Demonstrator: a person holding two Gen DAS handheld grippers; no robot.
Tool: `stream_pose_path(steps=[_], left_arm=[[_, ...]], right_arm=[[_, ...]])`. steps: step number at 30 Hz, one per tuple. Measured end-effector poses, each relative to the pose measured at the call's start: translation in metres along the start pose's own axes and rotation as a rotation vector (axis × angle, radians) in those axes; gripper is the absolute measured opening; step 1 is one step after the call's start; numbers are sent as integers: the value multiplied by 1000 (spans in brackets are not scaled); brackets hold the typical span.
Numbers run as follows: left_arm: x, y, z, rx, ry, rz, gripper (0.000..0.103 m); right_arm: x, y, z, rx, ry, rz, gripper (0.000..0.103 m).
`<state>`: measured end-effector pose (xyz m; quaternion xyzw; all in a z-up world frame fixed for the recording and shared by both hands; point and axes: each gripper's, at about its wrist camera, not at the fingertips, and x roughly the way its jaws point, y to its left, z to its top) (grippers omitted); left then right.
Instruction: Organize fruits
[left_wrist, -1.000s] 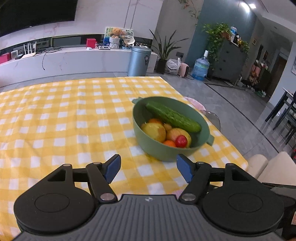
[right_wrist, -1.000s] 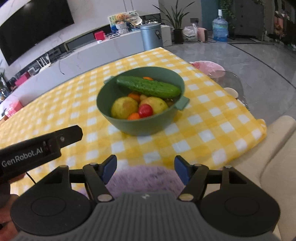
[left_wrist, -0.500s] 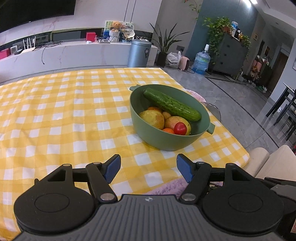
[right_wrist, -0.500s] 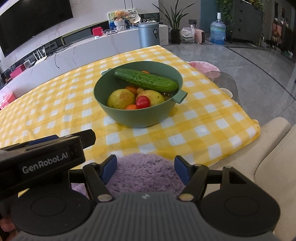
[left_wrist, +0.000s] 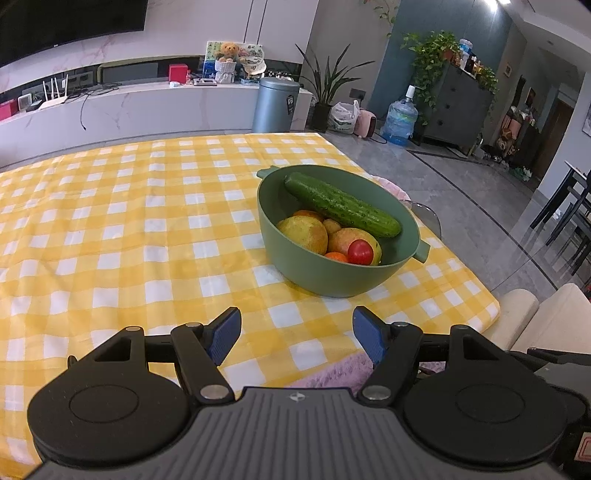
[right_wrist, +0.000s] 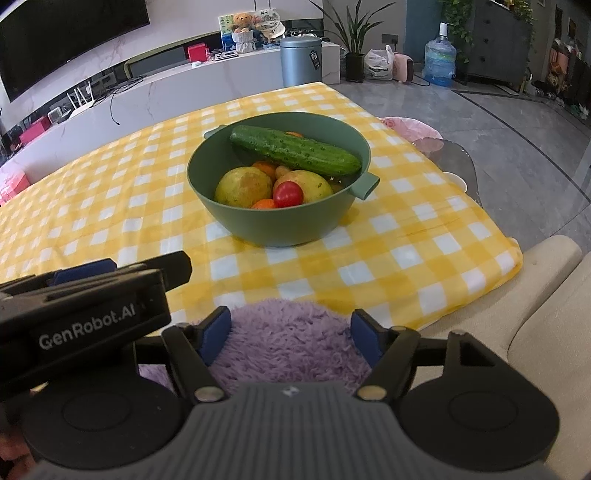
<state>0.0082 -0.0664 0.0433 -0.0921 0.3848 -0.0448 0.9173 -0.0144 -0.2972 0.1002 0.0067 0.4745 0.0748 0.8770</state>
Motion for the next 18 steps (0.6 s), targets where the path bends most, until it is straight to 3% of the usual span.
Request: stream_pose_path(steps=[18], left_arm=[[4, 1, -1, -25, 27, -34, 81]], right_arm=[[2, 1, -1, -13, 14, 3, 71]])
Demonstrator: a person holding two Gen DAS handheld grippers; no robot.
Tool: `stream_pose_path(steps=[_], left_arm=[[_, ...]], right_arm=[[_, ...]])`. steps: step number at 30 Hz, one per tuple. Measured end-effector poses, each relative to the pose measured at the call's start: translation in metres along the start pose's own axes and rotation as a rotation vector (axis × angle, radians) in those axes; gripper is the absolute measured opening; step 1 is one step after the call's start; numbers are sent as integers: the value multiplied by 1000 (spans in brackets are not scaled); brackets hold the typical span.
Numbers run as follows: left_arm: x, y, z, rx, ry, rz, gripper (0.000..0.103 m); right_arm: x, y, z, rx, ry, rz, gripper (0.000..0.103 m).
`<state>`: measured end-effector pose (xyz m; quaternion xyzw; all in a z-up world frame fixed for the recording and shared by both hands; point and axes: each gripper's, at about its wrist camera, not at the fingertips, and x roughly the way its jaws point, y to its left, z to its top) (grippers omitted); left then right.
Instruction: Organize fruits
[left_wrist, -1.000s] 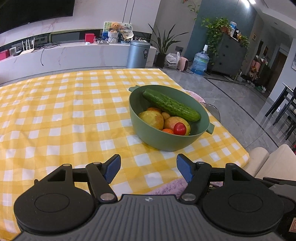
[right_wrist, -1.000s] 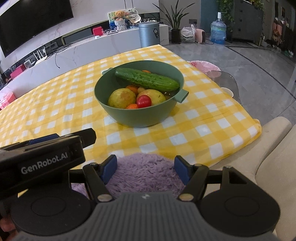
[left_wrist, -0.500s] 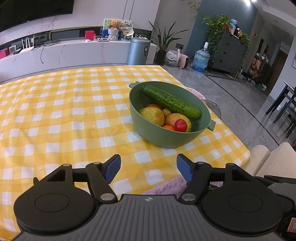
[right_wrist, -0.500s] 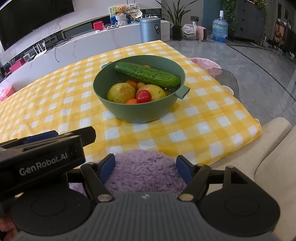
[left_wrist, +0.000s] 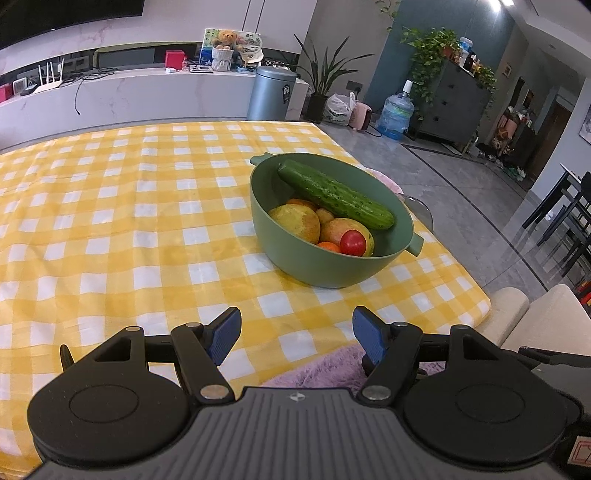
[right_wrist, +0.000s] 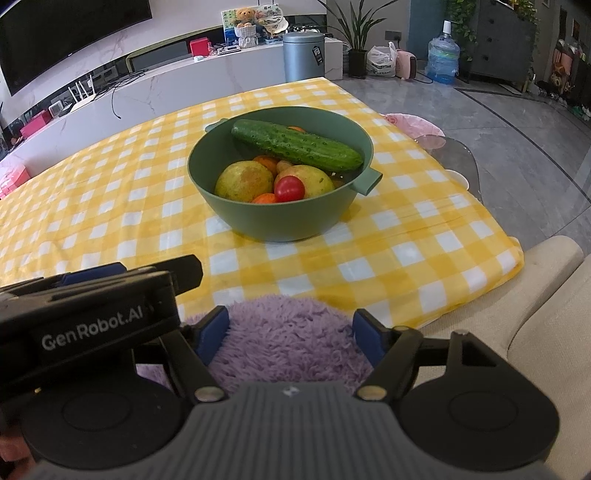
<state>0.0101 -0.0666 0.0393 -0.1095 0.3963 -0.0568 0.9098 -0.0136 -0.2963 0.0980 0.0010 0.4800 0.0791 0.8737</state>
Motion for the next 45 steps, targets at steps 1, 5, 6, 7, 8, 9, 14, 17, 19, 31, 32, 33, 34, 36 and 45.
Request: stream_pose_path(steps=[1, 5, 6, 7, 8, 9, 14, 17, 19, 31, 32, 33, 34, 36, 45], left_arm=[[0, 0, 0, 0, -1, 1, 81], [0, -1, 0, 1, -7, 2, 81], [0, 0, 0, 2, -7, 3, 81], [0, -1, 0, 3, -8, 3, 81], [0, -1, 0, 5, -5, 1, 81], [1, 0, 0, 6, -1, -2, 81], [1, 0, 0, 8, 5, -5, 81], [1, 0, 0, 8, 6, -6, 81], [1, 0, 0, 11, 8, -7, 81], [1, -2, -1, 13, 7, -6, 81], [2, -1, -1, 13, 7, -7, 81], [2, -2, -1, 14, 7, -6, 81], [2, -2, -1, 14, 7, -6, 81], [2, -2, -1, 13, 8, -6, 81], [2, -3, -2, 14, 8, -6, 81]], right_arm=[[0, 0, 0, 0, 0, 0, 71], [0, 0, 0, -3, 0, 0, 71], [0, 0, 0, -5, -1, -1, 71], [0, 0, 0, -5, -1, -1, 71], [0, 0, 0, -5, -1, -1, 71], [0, 0, 0, -5, -1, -1, 71], [1, 1, 0, -8, -2, 1, 71], [0, 1, 0, -8, -4, 1, 71], [0, 1, -1, -8, -4, 1, 71], [0, 1, -1, -8, -5, 2, 72], [0, 1, -1, -8, -6, 3, 72], [0, 1, -1, -8, -6, 3, 72], [0, 1, -1, -8, -6, 3, 72], [0, 1, -1, -8, -7, 3, 72], [0, 1, -1, -8, -7, 3, 72]])
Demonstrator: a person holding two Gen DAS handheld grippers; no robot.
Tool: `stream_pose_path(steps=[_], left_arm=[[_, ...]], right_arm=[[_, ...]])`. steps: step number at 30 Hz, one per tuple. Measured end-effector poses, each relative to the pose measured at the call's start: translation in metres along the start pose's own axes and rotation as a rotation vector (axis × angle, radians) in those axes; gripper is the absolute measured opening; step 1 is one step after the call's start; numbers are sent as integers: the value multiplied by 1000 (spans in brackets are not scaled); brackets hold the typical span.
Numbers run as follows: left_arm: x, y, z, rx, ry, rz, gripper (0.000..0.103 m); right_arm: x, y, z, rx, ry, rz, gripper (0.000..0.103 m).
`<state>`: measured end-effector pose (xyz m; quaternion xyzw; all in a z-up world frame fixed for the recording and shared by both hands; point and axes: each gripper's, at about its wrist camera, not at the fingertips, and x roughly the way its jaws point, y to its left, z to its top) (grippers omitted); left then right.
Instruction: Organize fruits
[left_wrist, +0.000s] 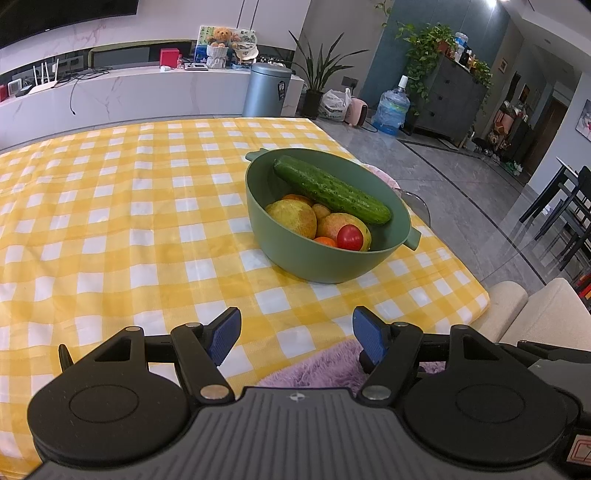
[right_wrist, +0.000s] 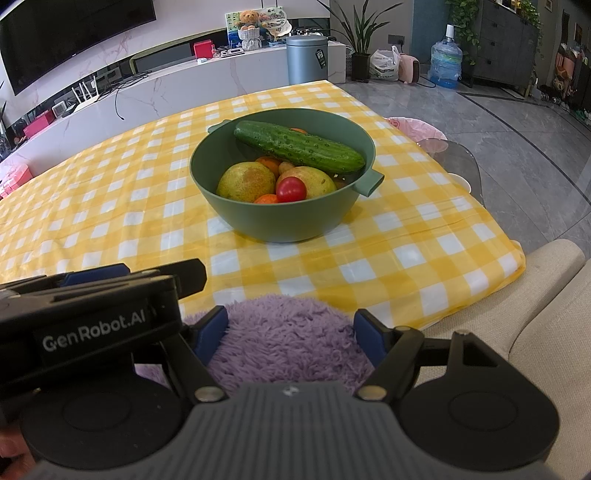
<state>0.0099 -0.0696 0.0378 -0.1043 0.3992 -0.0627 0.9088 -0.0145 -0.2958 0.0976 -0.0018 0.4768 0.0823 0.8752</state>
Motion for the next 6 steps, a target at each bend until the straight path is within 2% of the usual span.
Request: stream_pose_path(steps=[6], left_arm=[[1, -1, -2, 2, 3, -1, 81]], right_arm=[[0, 0, 0, 0, 0, 0, 72]])
